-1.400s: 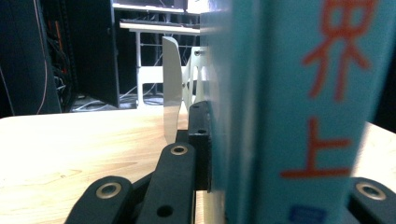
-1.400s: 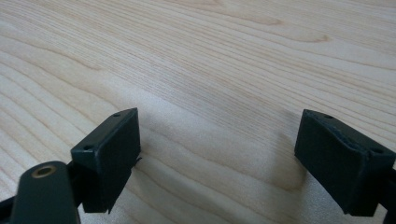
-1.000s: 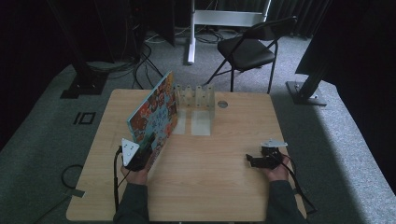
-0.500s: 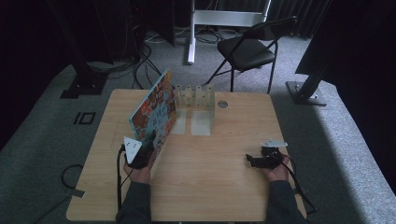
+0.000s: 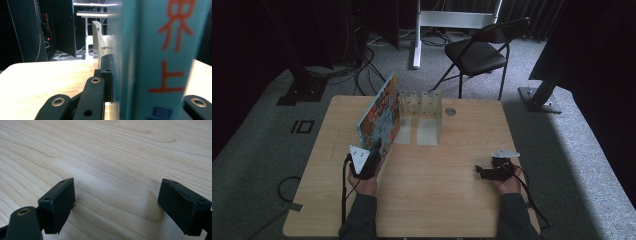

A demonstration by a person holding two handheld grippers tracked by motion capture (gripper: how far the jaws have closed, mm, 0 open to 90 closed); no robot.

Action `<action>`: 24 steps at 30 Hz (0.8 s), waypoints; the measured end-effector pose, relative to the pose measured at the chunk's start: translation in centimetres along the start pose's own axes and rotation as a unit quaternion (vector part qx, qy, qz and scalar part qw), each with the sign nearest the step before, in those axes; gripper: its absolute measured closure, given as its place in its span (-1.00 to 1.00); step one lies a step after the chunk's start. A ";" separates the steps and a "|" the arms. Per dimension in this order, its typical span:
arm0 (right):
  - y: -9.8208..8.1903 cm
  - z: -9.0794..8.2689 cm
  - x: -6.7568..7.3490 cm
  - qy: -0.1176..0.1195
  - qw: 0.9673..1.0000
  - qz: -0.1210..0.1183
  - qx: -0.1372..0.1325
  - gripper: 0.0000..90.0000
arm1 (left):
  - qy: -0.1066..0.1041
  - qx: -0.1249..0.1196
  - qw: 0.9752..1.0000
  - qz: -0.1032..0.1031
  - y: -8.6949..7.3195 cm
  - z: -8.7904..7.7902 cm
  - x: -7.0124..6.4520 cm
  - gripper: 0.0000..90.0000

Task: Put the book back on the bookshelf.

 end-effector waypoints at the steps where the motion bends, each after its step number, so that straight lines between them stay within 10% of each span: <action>1: 0.0 0.0 0.0 0.000 1.000 0.000 0.000 -0.69 | 0.002 -0.001 1.000 0.000 0.0 0.0 -0.1 0.80; 24: 0.0 0.0 0.0 0.000 1.000 0.000 0.000 -0.69 | 0.030 -0.006 1.000 0.001 0.0 1.3 -1.0 0.80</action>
Point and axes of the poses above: each handheld gripper's, and its own axes: z roughly forward along the jaws, y roughly out of its top, x roughly to its left, the point moved 3 cm from there along z, roughly forward along the jaws, and after that the axes turned 8 degrees about x, right-handed, at the moved point
